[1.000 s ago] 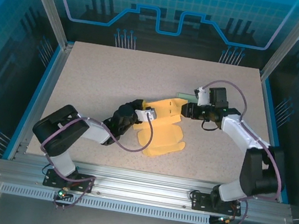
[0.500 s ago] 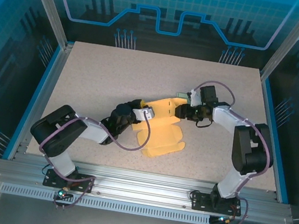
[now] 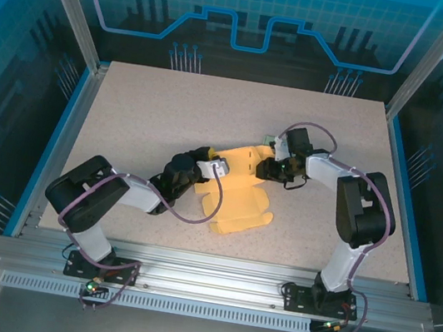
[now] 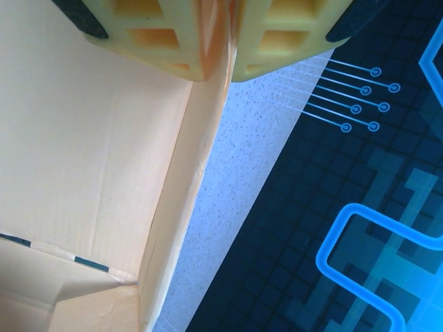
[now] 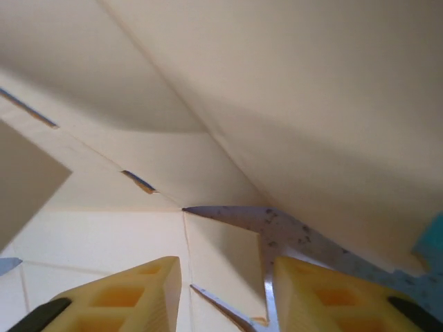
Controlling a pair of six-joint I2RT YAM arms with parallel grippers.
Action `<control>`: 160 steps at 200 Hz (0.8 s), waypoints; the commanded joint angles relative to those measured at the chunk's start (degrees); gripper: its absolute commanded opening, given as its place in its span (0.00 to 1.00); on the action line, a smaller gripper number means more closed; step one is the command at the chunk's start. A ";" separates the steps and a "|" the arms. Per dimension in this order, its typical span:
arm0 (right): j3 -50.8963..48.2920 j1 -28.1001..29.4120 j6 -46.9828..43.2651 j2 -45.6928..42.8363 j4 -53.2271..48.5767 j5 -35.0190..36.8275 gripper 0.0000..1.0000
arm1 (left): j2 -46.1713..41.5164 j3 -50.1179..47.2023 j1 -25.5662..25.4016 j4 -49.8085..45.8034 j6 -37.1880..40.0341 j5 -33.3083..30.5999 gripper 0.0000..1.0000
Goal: Fold the paper box
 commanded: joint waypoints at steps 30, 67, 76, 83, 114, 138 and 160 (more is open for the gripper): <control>-0.58 1.11 1.57 -2.88 3.03 -6.45 0.31 | 2.12 -0.77 -0.49 8.06 2.28 -2.80 0.18; -2.68 1.20 3.24 -5.83 6.53 -8.89 0.30 | 4.45 -0.23 -1.89 11.78 4.14 -4.03 0.18; -3.10 1.36 3.67 -6.02 7.17 -9.12 0.30 | 5.08 0.17 -2.27 11.96 4.14 -4.35 0.18; -3.11 1.61 3.72 -5.95 7.29 -8.95 0.30 | 5.38 0.41 -2.41 11.91 3.99 -4.30 0.18; -2.18 2.12 3.55 -4.17 6.48 -7.82 0.32 | 5.72 1.22 -2.62 10.87 1.87 -3.27 0.18; -1.13 2.08 3.38 -3.16 4.39 -6.40 0.33 | 6.39 1.18 -2.61 11.58 3.51 -3.19 0.18; -0.84 1.94 1.65 -6.24 2.38 -5.56 0.35 | 7.37 0.45 -2.65 15.44 6.97 -3.31 0.18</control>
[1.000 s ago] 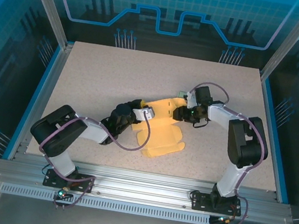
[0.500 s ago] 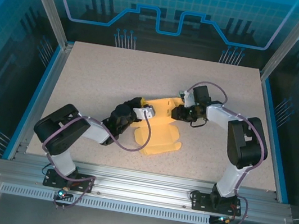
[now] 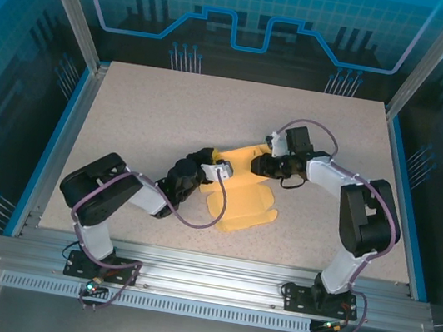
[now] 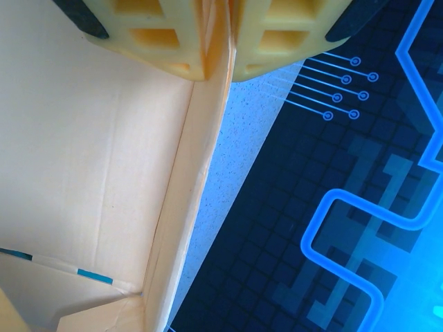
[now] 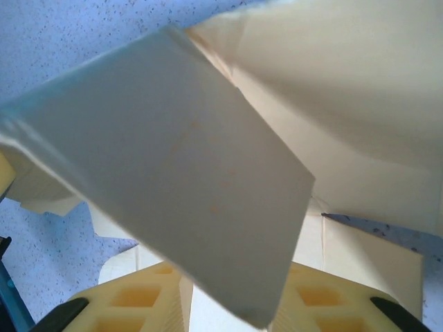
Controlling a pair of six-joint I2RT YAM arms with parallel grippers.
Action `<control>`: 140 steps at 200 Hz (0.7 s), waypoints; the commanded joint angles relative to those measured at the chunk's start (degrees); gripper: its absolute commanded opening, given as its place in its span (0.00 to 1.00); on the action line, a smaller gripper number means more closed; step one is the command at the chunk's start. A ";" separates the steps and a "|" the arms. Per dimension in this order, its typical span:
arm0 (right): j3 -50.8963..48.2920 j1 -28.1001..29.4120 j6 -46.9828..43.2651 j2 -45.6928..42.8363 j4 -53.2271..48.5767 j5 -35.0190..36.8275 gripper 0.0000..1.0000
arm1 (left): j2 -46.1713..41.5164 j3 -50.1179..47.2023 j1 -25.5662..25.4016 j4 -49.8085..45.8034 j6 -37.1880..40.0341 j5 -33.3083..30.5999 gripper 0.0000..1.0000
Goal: Fold the paper box
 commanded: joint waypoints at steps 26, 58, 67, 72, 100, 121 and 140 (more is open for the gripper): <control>0.57 -1.33 -3.17 -9.17 -6.46 3.19 0.39 | 3.18 -0.90 -0.40 13.01 7.33 0.39 0.17; -2.40 -6.81 -3.57 -18.64 -8.06 2.74 0.42 | 3.33 -1.84 -0.77 13.38 10.14 2.28 0.16; -3.47 -8.73 -3.24 -20.60 -7.91 2.87 0.42 | 3.22 -2.22 -0.92 13.40 10.65 2.89 0.15; -4.02 -10.01 -2.87 -21.49 -7.81 3.05 0.43 | 3.22 -2.46 -1.08 13.55 10.98 3.33 0.15; -4.40 -16.37 -0.35 -21.16 -6.35 1.96 0.39 | 2.89 -3.68 -2.39 13.64 13.32 5.62 0.15; -2.07 -17.74 0.11 -16.92 -5.33 0.77 0.35 | 3.55 -4.08 -3.84 13.70 15.99 6.12 0.15; 1.10 -17.67 -0.46 -11.90 -5.72 0.86 0.32 | 4.65 -3.83 -5.24 13.72 19.78 5.12 0.16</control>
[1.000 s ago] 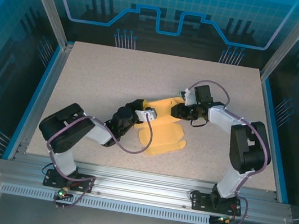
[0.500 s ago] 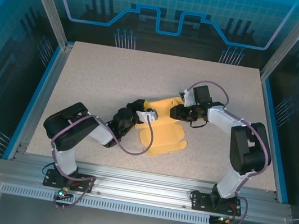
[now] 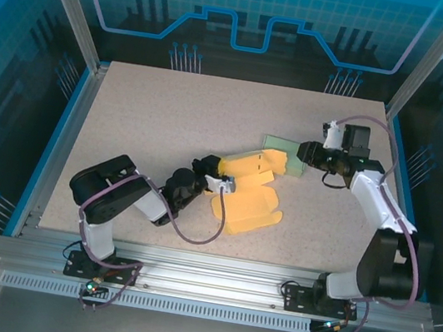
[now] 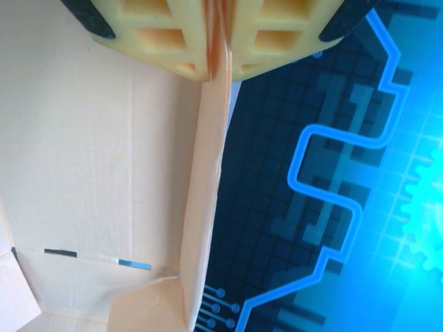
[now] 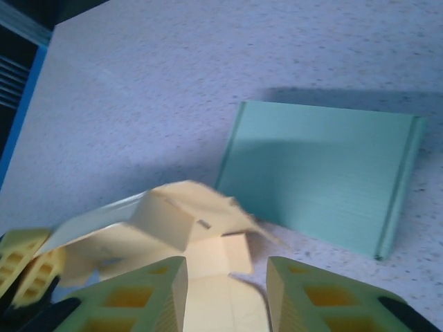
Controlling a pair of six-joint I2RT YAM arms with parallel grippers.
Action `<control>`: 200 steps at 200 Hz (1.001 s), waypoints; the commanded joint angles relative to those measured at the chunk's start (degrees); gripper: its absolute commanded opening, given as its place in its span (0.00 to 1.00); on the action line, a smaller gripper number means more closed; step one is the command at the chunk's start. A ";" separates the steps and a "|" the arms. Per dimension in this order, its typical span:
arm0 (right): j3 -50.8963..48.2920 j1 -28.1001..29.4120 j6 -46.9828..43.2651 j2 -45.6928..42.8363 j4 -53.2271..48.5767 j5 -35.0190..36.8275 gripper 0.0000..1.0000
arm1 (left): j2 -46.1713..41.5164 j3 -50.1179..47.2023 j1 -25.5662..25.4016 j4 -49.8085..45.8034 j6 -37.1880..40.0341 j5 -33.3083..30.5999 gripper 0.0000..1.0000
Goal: Fold the paper box
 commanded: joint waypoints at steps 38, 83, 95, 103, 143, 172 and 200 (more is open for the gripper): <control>6.98 1.09 -0.80 13.46 -0.92 -3.71 0.28 | 3.15 0.16 -3.05 2.49 10.48 -0.25 0.16; 6.32 2.66 -0.99 16.55 0.18 -6.61 0.26 | 3.70 1.98 -4.52 2.49 20.07 -3.02 0.15; 5.52 3.30 -1.23 16.41 0.61 -7.15 0.26 | 3.51 2.69 -4.71 2.49 21.82 -3.19 0.15; 5.11 3.71 -1.40 16.33 0.70 -7.30 0.26 | 3.14 3.04 -4.71 2.49 21.99 -3.03 0.15; 1.38 4.45 -0.05 13.53 3.51 -9.51 0.26 | 3.30 4.90 -4.04 2.49 26.81 -3.28 0.14; -0.93 4.40 1.60 12.08 6.18 -12.18 0.27 | 3.73 5.27 -3.74 2.49 28.08 -3.65 0.13; -3.00 4.45 5.62 10.47 11.06 -17.87 0.30 | 3.89 5.40 -3.76 2.51 29.29 -4.58 0.13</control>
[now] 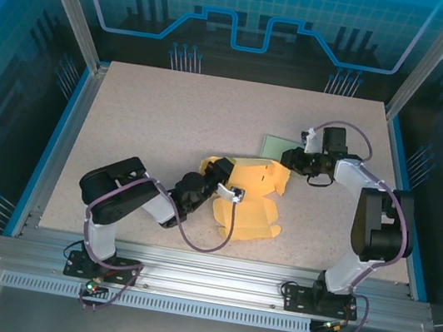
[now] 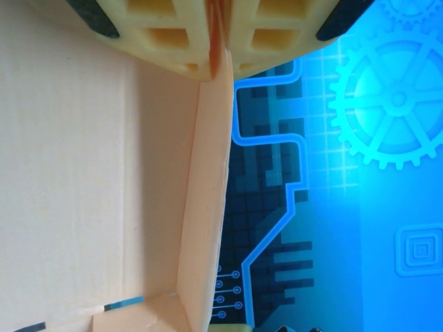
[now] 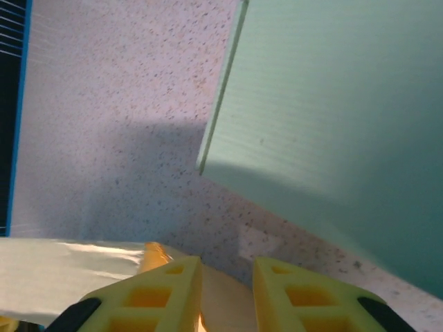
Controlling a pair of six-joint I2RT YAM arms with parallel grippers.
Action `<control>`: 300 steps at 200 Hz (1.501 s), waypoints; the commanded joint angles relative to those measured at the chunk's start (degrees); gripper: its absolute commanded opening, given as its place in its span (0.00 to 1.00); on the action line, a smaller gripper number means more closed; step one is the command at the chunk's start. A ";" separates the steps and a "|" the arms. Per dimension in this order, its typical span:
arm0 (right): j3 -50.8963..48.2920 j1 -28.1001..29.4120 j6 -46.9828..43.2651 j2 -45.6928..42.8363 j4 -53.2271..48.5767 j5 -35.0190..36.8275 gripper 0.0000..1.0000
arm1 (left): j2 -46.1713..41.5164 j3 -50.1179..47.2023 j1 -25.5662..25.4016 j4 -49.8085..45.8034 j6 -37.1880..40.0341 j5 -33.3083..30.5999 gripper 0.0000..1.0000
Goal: Fold the paper box
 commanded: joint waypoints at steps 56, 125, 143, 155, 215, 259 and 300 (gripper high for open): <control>-5.62 1.19 6.52 -6.41 7.98 -8.24 0.36 | -0.08 1.26 0.28 1.40 -0.36 -1.13 0.12; -14.45 1.27 10.01 -9.89 15.98 -10.28 0.51 | 2.43 1.87 1.44 1.42 0.80 -2.34 0.12; -15.18 1.29 10.38 -11.21 16.26 -10.83 0.58 | 3.00 2.20 1.61 1.43 1.10 -2.74 0.12; -15.25 1.22 10.63 -12.28 16.04 -11.07 0.68 | 3.40 2.35 1.70 1.38 1.29 -3.05 0.12; -15.65 1.56 9.82 -15.10 14.01 -10.46 0.76 | 4.47 3.58 1.70 1.41 1.35 -3.93 0.12; -17.77 1.94 10.03 -13.10 17.67 -11.97 0.73 | 5.02 3.89 2.00 1.43 1.02 -4.29 0.12; -20.00 3.09 8.92 -13.71 19.42 -11.84 0.65 | 4.94 3.45 2.66 1.40 0.42 -4.34 0.12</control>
